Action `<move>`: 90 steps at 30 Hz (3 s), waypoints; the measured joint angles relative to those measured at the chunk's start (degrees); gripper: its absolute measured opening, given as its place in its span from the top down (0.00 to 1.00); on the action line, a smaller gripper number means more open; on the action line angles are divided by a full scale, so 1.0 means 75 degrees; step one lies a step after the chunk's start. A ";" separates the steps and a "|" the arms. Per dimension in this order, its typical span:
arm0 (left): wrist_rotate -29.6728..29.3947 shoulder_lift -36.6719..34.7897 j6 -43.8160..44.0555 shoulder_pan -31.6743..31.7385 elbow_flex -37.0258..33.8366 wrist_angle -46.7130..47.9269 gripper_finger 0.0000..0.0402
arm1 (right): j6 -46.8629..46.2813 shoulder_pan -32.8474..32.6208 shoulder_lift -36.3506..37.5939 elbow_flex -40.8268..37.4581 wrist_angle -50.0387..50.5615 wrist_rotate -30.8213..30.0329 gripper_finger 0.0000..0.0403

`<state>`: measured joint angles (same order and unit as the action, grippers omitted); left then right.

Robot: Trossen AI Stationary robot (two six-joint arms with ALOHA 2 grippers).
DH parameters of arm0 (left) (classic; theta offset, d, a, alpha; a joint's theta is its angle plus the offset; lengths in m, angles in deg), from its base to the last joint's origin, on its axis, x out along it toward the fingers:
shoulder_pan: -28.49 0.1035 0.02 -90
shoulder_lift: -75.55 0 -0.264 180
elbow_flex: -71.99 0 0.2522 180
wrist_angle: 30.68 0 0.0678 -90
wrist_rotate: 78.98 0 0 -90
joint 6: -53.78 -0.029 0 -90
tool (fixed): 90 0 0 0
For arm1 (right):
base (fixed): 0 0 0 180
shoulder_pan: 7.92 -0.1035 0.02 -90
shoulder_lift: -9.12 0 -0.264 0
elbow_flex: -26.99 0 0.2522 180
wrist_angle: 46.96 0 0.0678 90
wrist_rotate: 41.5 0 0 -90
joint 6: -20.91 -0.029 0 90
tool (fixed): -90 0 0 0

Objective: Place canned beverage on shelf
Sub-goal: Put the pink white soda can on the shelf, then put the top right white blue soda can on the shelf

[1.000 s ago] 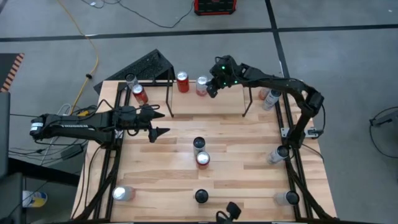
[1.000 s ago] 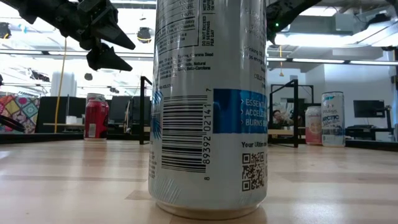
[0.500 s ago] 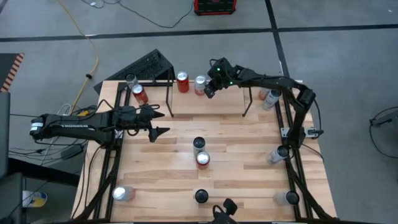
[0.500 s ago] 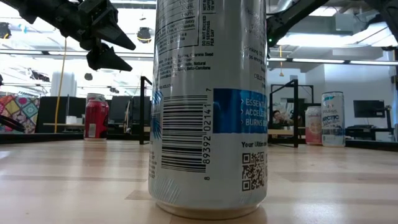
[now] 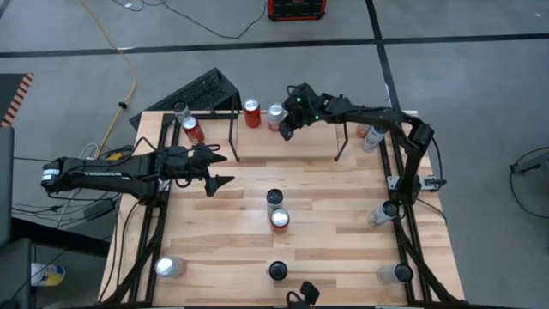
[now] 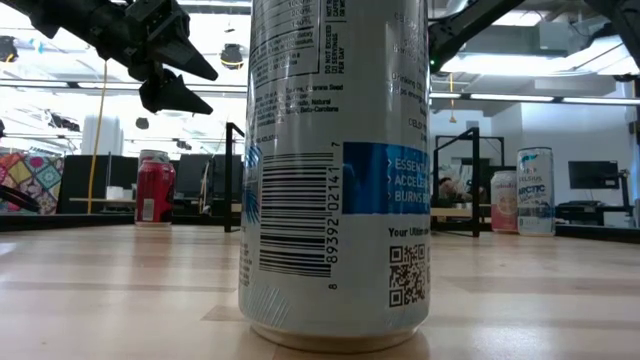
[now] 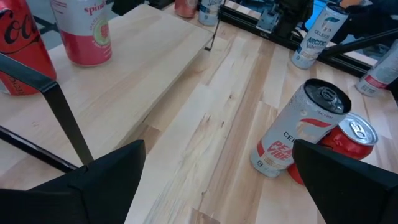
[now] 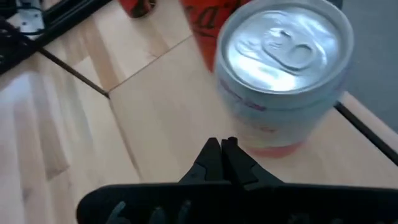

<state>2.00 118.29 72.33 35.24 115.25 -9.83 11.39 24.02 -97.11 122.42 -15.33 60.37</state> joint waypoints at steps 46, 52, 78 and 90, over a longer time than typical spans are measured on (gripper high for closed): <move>0.0003 0.0003 0.0122 0.0000 0.0000 0.0000 0.02 | -0.0168 0.0011 0.0009 0.0000 -0.1024 -0.0649 1.00; 0.0003 0.0000 0.0163 0.0000 0.0000 0.0003 0.02 | -0.0226 0.0009 0.0009 0.0000 -0.1098 -0.0870 1.00; 0.0343 -0.0242 0.0026 -0.0083 0.1824 0.2383 0.02 | 0.0329 -0.1817 0.3024 0.0006 0.2526 -0.1298 1.00; -0.0321 -0.0412 -0.1040 -0.0350 0.1482 0.1713 0.02 | -0.0563 -0.4119 0.5086 0.0006 0.3859 -0.2938 1.00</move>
<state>-0.40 115.20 64.52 32.61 126.37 3.02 7.17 -6.87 -58.97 122.46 13.61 38.33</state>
